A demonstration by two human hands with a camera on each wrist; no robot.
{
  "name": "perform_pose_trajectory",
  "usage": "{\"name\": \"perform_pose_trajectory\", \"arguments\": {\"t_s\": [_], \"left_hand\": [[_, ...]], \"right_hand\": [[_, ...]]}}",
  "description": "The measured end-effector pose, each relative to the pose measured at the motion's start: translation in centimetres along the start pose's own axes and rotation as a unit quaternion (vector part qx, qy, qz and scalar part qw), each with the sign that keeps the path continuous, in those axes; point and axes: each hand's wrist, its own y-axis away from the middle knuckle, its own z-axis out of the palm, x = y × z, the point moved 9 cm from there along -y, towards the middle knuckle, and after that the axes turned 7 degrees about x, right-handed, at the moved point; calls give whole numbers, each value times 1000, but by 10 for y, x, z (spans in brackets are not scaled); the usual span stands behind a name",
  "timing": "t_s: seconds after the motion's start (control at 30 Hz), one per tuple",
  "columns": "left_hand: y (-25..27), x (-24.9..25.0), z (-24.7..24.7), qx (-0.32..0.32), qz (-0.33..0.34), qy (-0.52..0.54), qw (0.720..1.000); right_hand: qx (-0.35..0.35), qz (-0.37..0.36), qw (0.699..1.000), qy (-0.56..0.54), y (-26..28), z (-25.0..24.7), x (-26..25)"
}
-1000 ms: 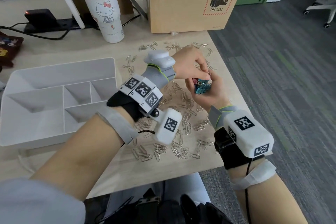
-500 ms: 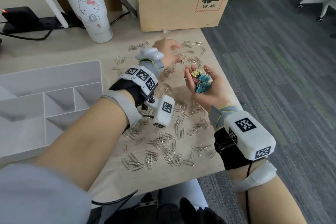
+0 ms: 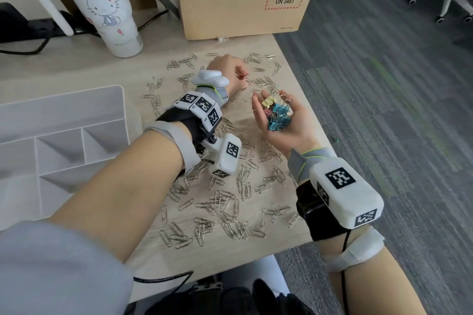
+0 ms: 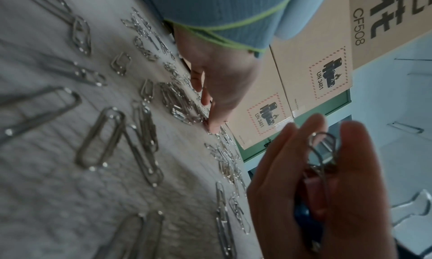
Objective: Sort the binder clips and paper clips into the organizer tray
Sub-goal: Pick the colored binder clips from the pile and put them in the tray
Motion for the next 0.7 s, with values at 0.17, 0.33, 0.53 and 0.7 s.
{"name": "perform_pose_trajectory", "arguments": {"t_s": [0.17, 0.33, 0.53, 0.7], "left_hand": [[-1, -4, 2, -16, 11, -10, 1000], [0, -9, -11, 26, 8, 45, 999], [15, 15, -40, 44, 40, 221, 973], [52, 56, -49, -60, 88, 250, 962]], "right_hand": [[-8, 1, 1000, -4, 1, 0, 3], [-6, 2, 1000, -4, 2, -4, 3], [-8, 9, 1000, -6, 3, -5, 11], [-22, 24, 999, -8, 5, -4, 25]]}}
